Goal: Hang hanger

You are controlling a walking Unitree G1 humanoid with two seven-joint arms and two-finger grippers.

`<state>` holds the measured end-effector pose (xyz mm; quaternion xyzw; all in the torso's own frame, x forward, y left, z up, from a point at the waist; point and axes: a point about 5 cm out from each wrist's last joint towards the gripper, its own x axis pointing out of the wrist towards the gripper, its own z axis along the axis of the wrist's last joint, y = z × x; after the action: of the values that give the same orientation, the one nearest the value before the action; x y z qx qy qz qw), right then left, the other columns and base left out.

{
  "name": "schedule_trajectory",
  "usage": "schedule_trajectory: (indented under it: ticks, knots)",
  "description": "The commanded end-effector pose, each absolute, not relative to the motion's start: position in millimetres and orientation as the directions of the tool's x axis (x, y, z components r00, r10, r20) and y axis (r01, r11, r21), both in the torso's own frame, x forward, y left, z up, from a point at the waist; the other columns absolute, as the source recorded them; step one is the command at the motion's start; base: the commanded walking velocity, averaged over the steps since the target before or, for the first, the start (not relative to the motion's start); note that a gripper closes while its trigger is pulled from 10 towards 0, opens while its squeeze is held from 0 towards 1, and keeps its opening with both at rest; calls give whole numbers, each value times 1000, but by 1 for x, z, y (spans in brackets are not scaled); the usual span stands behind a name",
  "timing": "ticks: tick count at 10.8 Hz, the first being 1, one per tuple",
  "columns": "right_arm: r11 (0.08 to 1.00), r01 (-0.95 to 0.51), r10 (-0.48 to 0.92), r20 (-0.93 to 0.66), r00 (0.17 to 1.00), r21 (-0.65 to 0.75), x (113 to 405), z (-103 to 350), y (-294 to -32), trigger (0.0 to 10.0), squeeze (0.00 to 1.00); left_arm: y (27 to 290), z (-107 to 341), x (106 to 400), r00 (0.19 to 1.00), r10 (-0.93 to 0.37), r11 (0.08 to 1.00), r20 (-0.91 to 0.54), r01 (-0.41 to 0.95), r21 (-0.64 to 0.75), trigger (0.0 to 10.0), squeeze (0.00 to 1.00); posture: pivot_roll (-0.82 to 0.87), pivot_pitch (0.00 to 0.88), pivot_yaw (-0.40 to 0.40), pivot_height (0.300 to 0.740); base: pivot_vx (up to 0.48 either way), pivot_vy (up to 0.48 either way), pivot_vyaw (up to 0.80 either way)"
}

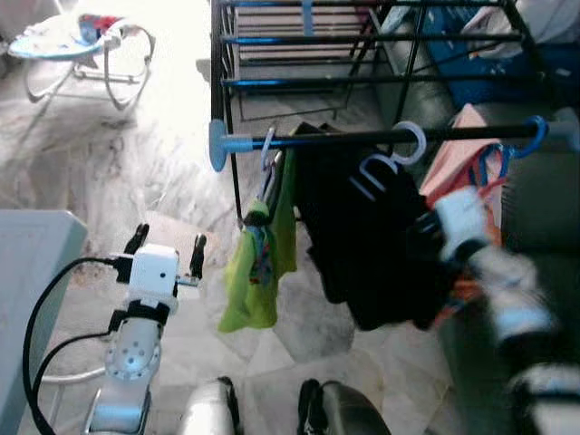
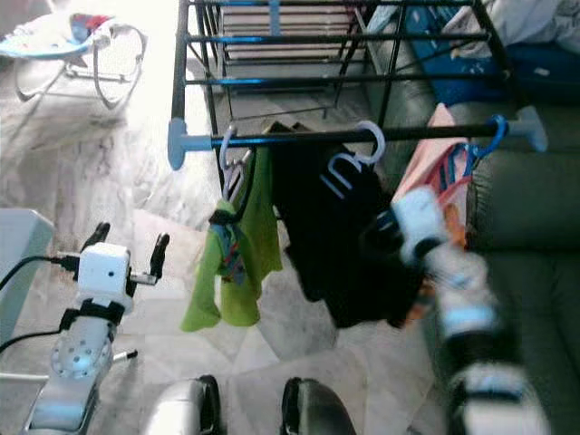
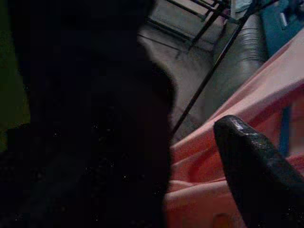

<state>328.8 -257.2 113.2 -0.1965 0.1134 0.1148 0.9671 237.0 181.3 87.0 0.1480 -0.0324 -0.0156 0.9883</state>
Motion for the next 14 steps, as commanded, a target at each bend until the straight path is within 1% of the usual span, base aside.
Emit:
schedule_trajectory:
  ticks: [1,2,4,5,8,14]
  knots:
    - [897,-287,194,-283,939,-336,329,115,-265,0,0,180,86,234,998,-43,956,49,27,291,10000,0,26,202,-44,740,0,0,0]
    - [875,-372,261,-344,902,-310,331,117,-271,0,0,180,85,233,998,-45,957,46,30,289,10000,0,25,204,-46,740,0,0,0]
    - [860,-445,330,-394,858,-249,328,110,-268,0,0,179,85,233,998,-47,957,44,32,289,10000,0,28,205,-49,740,0,0,0]
    - [835,-503,388,-412,825,-222,324,106,-265,0,0,179,85,233,998,-48,957,43,34,289,10000,0,28,207,-50,740,0,0,0]
    - [829,-519,406,-413,815,-208,328,111,-271,0,0,178,85,232,998,-54,957,39,41,286,10000,0,27,209,-51,740,0,0,0]
    - [804,-564,453,-423,785,-187,327,105,-265,0,0,177,84,233,998,-56,958,39,42,285,10000,0,26,208,-51,740,0,0,0]
